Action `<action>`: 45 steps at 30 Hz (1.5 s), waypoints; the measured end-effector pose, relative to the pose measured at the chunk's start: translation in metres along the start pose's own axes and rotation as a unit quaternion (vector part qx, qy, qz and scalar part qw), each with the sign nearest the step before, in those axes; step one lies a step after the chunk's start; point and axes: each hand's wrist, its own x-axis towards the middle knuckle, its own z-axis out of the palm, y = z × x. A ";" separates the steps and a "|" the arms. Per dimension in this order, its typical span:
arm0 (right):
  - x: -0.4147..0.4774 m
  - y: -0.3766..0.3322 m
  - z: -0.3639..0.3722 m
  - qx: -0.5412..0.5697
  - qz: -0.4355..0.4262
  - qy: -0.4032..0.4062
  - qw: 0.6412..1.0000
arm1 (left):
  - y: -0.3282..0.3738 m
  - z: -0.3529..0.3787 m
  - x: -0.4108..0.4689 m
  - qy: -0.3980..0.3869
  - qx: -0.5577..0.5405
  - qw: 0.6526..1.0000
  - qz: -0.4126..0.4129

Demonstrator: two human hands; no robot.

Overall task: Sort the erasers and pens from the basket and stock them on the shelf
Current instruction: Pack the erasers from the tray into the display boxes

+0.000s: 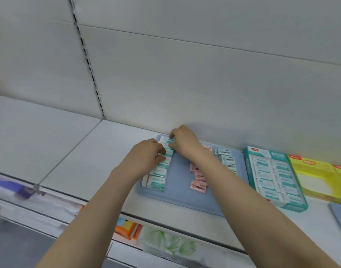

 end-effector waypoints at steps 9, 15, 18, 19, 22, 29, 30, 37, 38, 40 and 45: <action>0.000 -0.005 -0.005 -0.001 0.031 -0.018 0.999 | 0.001 0.001 0.016 -0.020 -0.001 0.999 -0.044; -0.002 -0.014 0.006 -0.030 0.043 0.012 0.999 | -0.001 0.004 0.018 -0.005 -0.009 0.998 -0.061; -0.001 -0.014 0.006 -0.008 0.056 0.022 0.998 | 0.000 0.004 0.017 0.001 -0.015 0.998 -0.060; -0.001 -0.014 0.005 0.008 0.060 0.026 0.998 | -0.001 0.004 0.016 0.005 -0.020 0.998 -0.059; -0.004 -0.013 0.000 0.060 0.055 0.041 0.996 | -0.002 0.004 0.016 0.016 -0.032 0.998 -0.055; -0.018 0.009 -0.015 0.075 0.051 0.075 0.993 | 0.000 0.007 0.023 -0.001 -0.025 0.999 -0.030; -0.019 0.011 -0.016 0.059 0.042 0.057 0.996 | 0.002 0.006 0.025 -0.003 -0.023 0.999 -0.027; -0.012 0.009 -0.005 0.036 0.054 0.000 0.998 | 0.004 0.008 0.031 -0.010 -0.009 0.999 -0.037; -0.011 0.009 -0.005 0.036 0.057 0.005 0.998 | 0.004 0.009 0.031 -0.007 -0.015 0.999 -0.042; -0.010 0.008 -0.004 0.045 0.058 0.020 0.997 | 0.004 0.010 0.029 0.002 -0.031 0.998 -0.052; -0.012 0.007 -0.003 0.144 0.062 0.078 0.985 | 0.003 0.010 0.028 0.027 -0.081 0.995 -0.057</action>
